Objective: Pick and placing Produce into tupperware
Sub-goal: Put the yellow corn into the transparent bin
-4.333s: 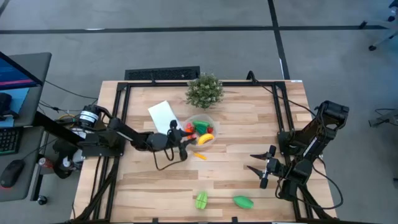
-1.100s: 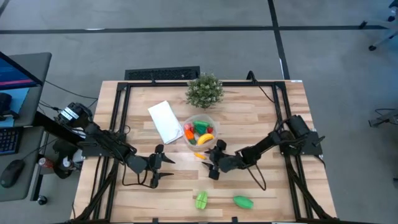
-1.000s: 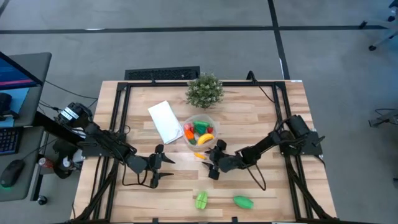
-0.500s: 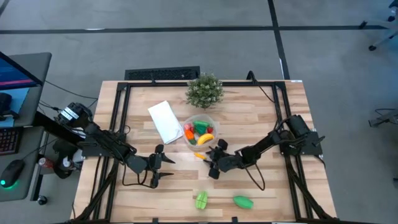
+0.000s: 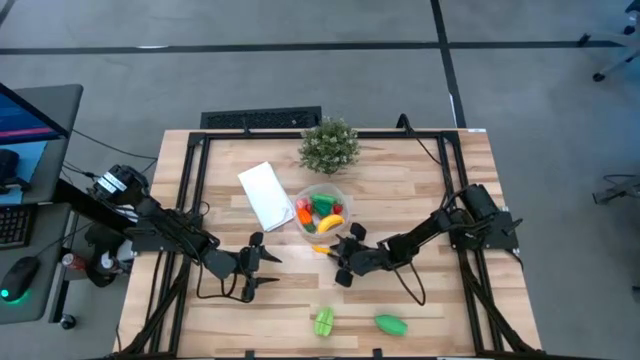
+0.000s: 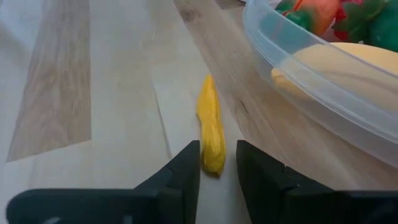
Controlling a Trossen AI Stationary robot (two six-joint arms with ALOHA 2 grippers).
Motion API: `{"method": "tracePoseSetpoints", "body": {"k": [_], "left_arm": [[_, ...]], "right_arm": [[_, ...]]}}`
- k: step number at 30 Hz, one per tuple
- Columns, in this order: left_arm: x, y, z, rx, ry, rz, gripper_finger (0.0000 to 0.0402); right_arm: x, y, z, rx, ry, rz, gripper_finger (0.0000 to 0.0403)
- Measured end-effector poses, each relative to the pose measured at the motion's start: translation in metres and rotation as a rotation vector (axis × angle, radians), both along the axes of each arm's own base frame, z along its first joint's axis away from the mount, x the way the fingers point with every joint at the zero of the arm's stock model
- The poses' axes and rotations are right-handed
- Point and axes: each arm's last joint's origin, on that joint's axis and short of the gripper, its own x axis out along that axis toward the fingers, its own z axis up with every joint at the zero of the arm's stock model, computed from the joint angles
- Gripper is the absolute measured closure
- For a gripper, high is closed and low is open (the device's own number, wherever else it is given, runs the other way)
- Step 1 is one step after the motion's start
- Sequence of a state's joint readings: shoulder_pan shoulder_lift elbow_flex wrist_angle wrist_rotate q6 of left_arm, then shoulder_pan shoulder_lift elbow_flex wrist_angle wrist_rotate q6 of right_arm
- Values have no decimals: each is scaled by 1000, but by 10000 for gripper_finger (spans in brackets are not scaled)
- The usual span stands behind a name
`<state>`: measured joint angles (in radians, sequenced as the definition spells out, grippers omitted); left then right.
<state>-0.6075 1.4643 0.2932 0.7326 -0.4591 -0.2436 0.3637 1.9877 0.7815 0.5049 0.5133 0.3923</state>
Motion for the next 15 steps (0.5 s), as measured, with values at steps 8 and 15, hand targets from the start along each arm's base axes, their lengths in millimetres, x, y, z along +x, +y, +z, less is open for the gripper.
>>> {"method": "tracePoseSetpoints", "body": {"k": [8,15], "left_arm": [[0,0,0,-1,0,0,168],[0,0,0,-2,0,1,168]], "right_arm": [[0,0,0,-6,1,4,326],[0,0,0,-12,3,10,352]]}}
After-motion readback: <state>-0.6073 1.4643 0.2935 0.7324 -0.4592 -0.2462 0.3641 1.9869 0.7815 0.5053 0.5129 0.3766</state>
